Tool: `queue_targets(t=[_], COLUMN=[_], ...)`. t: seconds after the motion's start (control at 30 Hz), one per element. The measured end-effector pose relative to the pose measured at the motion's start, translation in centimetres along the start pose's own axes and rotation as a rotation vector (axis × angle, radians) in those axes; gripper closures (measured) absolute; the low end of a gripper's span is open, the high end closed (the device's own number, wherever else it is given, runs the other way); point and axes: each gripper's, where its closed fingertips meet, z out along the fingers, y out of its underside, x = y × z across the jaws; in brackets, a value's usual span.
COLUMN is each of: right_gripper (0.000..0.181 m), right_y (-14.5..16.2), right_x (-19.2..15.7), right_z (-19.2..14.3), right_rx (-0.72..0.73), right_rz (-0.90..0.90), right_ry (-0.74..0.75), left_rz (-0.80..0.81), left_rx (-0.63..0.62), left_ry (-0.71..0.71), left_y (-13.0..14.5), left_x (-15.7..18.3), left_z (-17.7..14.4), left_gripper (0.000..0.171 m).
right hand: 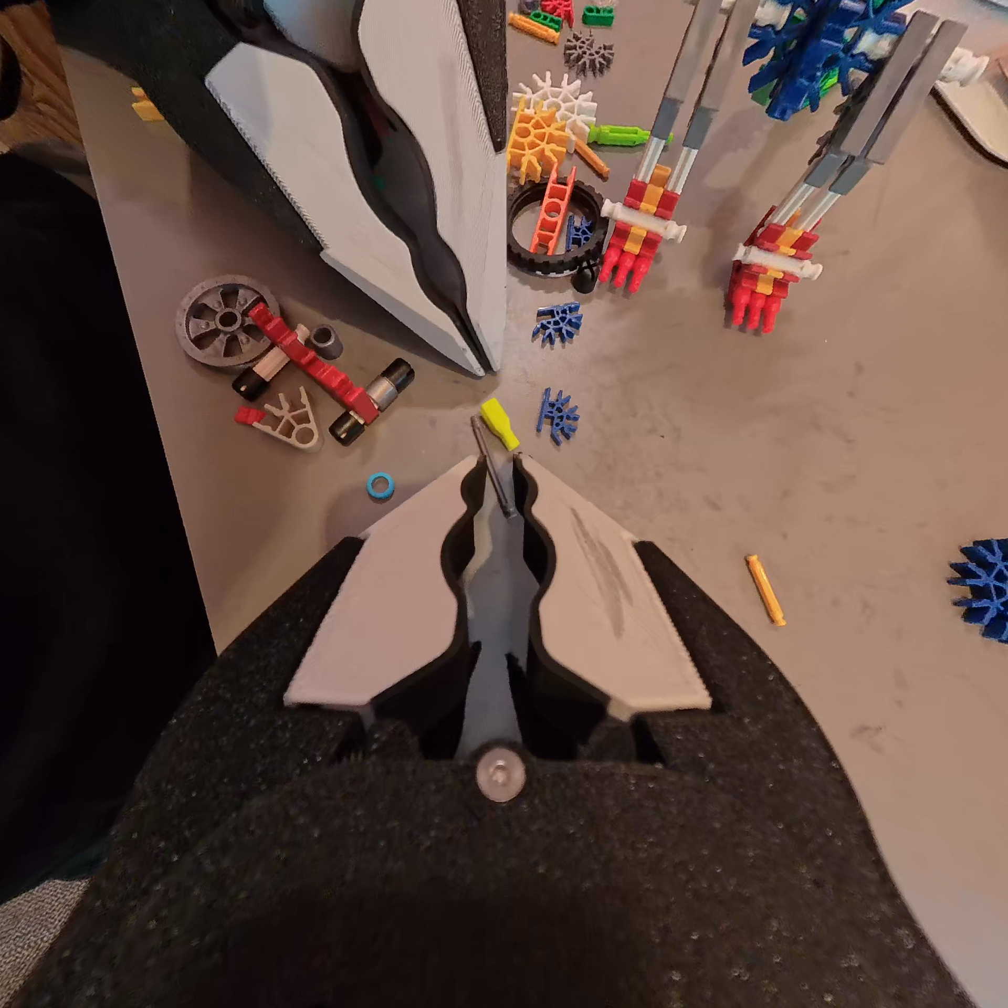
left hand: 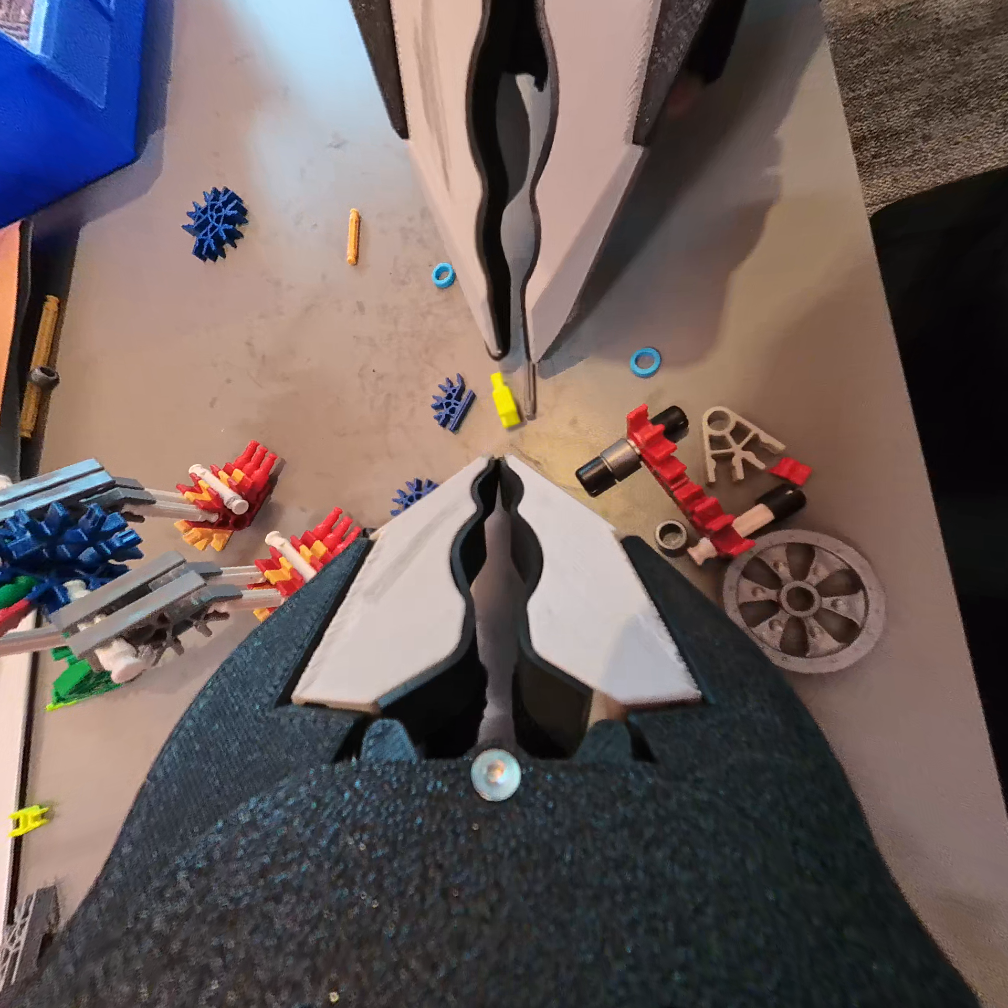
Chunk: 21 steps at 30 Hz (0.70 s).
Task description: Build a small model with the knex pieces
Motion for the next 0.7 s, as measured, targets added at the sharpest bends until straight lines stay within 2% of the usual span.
queue_targets(t=[0.2, 0.37, 0.53, 0.7], right_gripper=[0.172, 0.172, 0.179, 0.178], right_y=[-0.1, 0.4, 0.7, 0.9], right_x=[0.3, -0.3, 0.0, 0.1], right_z=[-0.3, 0.1, 0.0, -0.3], right_rx=[0.003, -0.024, -0.025, -0.023], right_rz=[0.009, -0.005, -0.002, 0.008], right_ry=[0.007, -0.012, 0.006, 0.006], left_rz=[-0.020, -0.019, -0.009, -0.012], left_rx=[0.011, -0.003, -0.016, -0.018], left_ry=[-0.033, 0.005, 0.008, 0.012], left_y=[-0.7, -1.1, -1.0, -0.7], left_x=[-0.7, 0.0, 0.2, 0.2], left_z=[-0.4, 0.5, 1.0, 0.7], left_gripper=[0.166, 0.161, 0.171, 0.171])
